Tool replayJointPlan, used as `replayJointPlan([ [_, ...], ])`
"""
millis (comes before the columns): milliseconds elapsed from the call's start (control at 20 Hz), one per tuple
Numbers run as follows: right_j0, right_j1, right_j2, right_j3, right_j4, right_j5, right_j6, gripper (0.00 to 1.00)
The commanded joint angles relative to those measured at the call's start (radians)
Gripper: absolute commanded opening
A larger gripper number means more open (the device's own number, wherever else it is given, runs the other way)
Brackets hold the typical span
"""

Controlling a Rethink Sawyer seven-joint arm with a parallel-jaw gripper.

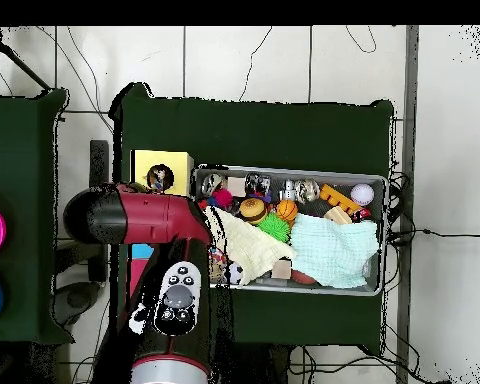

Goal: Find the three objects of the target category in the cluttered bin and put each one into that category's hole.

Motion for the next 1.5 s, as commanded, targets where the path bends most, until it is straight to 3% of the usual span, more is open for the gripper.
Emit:
replayJointPlan([
  [50,-0.072,0.059,0.068,0.003,-0.018,-0.069,0.120,0.00],
  [550,-0.143,0.040,0.133,0.023,-0.022,-0.045,0.075,0.00],
  [1000,-0.163,0.033,0.147,0.005,-0.032,-0.005,0.075,0.00],
  [1500,-0.173,0.036,0.150,0.017,-0.050,-0.038,0.074,0.00],
])
